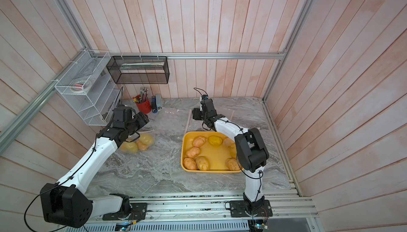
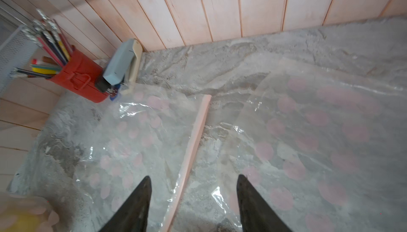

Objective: Put the potatoes into a zipper bag and zip it
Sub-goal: Pick up the zipper food storage bag at the center of the board.

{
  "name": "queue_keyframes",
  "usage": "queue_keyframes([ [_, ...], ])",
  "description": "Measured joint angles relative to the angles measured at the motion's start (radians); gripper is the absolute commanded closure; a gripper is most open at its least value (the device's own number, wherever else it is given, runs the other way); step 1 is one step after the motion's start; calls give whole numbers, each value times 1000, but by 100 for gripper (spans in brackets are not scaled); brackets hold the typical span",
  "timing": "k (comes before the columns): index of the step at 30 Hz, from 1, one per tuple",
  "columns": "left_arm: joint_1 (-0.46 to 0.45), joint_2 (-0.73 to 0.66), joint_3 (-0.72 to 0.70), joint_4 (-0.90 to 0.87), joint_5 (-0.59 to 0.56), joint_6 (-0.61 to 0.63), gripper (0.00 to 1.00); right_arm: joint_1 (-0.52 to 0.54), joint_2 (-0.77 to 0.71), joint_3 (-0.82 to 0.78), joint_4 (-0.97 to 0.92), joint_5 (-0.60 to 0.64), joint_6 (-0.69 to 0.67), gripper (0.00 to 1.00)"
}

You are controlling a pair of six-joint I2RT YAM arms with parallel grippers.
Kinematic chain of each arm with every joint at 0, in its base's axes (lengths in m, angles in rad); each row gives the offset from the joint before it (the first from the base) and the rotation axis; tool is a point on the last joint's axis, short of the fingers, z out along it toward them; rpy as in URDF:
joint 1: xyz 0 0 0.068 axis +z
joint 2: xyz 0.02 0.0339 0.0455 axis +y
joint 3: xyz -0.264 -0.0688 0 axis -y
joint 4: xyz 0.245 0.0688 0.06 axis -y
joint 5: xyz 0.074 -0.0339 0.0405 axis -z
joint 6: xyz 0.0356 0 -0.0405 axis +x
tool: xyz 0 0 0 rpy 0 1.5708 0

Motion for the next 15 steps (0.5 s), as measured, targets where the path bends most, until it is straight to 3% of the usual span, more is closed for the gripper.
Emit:
queue_keyframes([
  [15,-46,18,51,-42,-76,15,19,-11,350,406,-130,-175,-43,41],
])
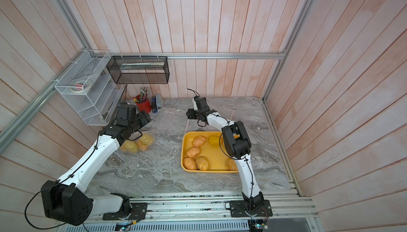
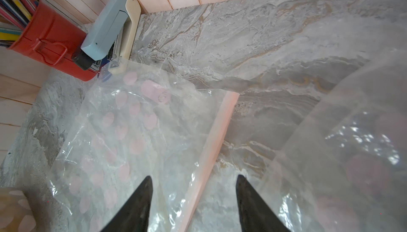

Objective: Put the potatoes into a zipper bag and zip it
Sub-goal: Pick up the zipper food storage bag at the center of the board.

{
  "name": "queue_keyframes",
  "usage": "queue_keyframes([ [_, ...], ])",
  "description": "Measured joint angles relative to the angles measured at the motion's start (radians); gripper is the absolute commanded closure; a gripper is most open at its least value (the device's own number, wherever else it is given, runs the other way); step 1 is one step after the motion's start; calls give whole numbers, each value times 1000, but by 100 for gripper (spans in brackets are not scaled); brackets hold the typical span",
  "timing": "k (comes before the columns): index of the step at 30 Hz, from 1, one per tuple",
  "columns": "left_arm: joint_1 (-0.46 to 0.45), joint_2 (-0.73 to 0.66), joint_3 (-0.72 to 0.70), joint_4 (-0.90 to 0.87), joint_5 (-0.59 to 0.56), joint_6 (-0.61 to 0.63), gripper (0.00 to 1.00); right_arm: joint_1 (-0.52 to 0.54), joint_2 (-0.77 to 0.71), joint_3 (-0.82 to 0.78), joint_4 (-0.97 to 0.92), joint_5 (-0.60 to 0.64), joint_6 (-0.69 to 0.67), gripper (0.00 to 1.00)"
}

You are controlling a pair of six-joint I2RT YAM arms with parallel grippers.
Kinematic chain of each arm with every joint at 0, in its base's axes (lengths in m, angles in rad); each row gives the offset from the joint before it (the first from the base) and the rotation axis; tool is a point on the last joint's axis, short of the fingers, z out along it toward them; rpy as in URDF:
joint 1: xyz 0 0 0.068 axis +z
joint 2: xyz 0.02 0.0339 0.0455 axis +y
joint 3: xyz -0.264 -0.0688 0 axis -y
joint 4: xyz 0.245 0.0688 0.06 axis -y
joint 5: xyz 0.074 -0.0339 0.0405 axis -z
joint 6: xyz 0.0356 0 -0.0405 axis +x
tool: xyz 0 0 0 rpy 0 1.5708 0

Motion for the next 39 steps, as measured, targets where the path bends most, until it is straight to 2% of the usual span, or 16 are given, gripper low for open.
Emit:
queue_keyframes([
  [7,0,-19,0,-7,-13,3,19,-17,115,130,-46,-59,3,44],
  [11,0,-23,0,-9,-17,5,20,-23,163,181,-65,-93,7,49],
  [16,0,-23,0,-11,-20,7,20,-24,190,209,-83,-138,16,67],
  [20,0,-23,0,-14,-20,7,20,-24,192,216,-83,-164,27,92],
  [22,0,-23,0,-14,-19,7,20,-24,192,218,-83,-173,32,100],
  [27,0,-23,0,-13,-17,11,22,-24,187,209,-67,-205,43,100],
  [31,0,-23,0,-12,-10,20,25,-24,125,104,-23,-229,64,100],
  [39,-32,-55,-10,45,24,45,27,-24,-173,-199,127,-276,140,100],
])
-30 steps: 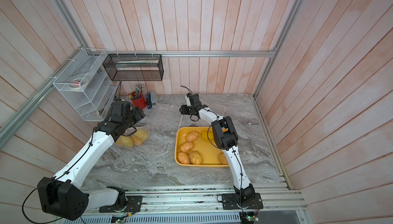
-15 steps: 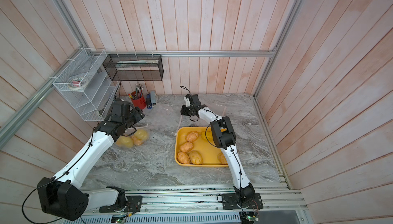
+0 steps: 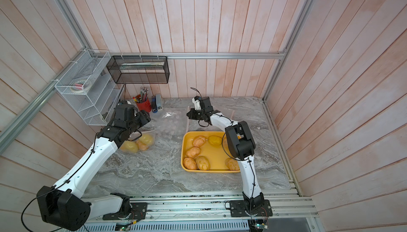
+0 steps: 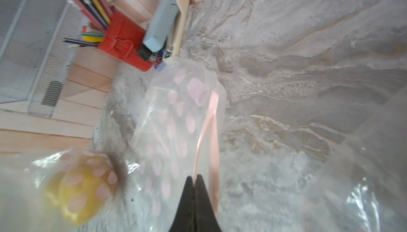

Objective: Put the potatoes into a zipper bag and zip it
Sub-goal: Pick up the zipper food storage bag at the center of the board.

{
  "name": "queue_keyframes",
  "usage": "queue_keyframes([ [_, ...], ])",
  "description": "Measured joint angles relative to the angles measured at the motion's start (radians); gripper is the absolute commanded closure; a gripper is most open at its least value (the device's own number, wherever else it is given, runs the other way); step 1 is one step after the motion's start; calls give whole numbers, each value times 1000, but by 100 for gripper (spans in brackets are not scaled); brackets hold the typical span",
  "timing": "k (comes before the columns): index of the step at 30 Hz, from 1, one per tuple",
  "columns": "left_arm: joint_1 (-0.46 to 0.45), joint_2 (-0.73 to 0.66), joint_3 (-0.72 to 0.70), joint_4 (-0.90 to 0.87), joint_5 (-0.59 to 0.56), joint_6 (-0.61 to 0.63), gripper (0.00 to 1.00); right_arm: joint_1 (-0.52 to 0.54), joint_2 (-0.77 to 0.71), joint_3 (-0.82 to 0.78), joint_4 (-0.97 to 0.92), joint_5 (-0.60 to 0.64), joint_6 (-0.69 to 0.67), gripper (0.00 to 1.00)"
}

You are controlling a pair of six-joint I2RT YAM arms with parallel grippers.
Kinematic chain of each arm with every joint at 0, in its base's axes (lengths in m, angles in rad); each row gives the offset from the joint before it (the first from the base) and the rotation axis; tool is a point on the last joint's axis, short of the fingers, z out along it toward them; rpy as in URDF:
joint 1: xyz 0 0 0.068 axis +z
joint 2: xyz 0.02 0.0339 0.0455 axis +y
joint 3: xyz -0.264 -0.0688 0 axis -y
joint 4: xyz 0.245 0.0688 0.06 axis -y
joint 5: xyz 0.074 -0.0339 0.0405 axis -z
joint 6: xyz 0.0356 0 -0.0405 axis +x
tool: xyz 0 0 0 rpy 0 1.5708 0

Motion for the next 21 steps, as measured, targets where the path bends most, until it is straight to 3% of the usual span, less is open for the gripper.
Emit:
queue_keyframes([
  [9,-184,-14,-45,115,-36,59,27,7,-332,-314,226,-36,121,100],
  [21,-387,-127,-235,294,-14,148,23,130,-538,-499,298,43,270,100],
])
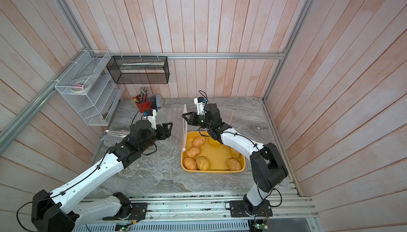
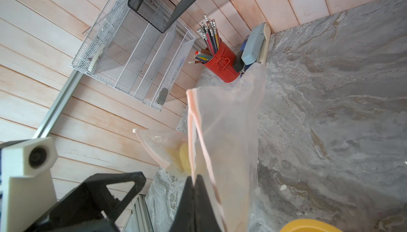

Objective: Put the potatoes into a zipper bag and zip it
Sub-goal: Pick up the zipper food storage bag at the center of the board.

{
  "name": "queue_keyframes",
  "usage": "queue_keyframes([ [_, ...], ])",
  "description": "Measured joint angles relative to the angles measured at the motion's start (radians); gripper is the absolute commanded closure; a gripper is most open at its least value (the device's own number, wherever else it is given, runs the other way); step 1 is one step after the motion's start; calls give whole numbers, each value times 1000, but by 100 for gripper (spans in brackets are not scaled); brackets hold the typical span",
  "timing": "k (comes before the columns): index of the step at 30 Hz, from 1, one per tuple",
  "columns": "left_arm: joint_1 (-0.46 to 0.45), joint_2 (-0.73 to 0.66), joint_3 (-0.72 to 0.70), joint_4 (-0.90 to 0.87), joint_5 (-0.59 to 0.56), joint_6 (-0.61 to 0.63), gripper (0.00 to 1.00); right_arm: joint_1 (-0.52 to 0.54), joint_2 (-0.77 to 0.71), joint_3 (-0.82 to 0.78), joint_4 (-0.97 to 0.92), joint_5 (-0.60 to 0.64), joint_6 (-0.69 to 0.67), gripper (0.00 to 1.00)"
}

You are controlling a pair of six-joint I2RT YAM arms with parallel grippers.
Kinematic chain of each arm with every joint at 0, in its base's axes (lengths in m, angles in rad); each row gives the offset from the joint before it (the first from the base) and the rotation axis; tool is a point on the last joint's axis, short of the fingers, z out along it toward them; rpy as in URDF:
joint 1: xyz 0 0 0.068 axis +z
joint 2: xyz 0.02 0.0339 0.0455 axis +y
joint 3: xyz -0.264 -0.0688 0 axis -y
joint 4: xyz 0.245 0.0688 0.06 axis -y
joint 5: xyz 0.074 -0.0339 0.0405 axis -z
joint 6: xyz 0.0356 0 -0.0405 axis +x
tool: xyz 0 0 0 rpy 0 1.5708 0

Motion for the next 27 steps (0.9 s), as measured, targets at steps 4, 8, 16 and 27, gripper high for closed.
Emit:
queue_keyframes([
  [4,-78,20,-2,45,-22,35,23,27,-3,0,5,31,37,100],
  [8,-81,77,-2,60,-60,46,25,62,-3,0,6,64,56,100],
  [16,-80,112,-2,64,-81,49,30,88,-10,-7,16,105,86,100],
  [27,-80,138,-2,75,-108,57,42,130,-84,-31,26,143,97,100],
])
